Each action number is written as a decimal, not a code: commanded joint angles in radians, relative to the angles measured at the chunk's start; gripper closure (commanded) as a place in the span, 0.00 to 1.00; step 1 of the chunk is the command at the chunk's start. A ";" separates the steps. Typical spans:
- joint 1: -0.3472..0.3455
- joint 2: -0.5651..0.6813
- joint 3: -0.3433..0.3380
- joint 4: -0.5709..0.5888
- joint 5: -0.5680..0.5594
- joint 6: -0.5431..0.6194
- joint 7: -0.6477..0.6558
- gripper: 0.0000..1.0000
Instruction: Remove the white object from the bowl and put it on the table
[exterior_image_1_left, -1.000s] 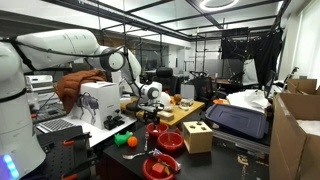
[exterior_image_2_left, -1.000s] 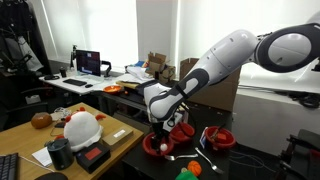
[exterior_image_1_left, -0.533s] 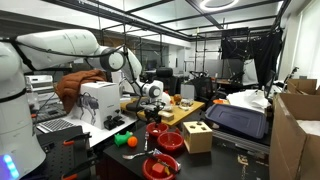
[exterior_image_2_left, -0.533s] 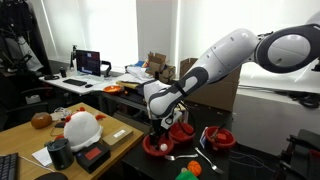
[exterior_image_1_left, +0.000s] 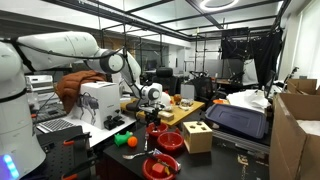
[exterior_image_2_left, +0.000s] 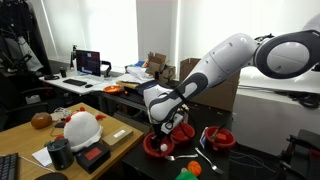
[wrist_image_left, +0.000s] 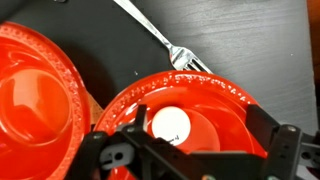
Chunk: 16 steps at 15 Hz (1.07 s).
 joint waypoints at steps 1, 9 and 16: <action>0.023 0.022 -0.011 0.049 0.008 -0.036 0.027 0.00; 0.027 0.034 -0.023 0.066 0.007 -0.046 0.037 0.00; -0.045 0.030 0.030 0.118 0.072 -0.039 -0.012 0.00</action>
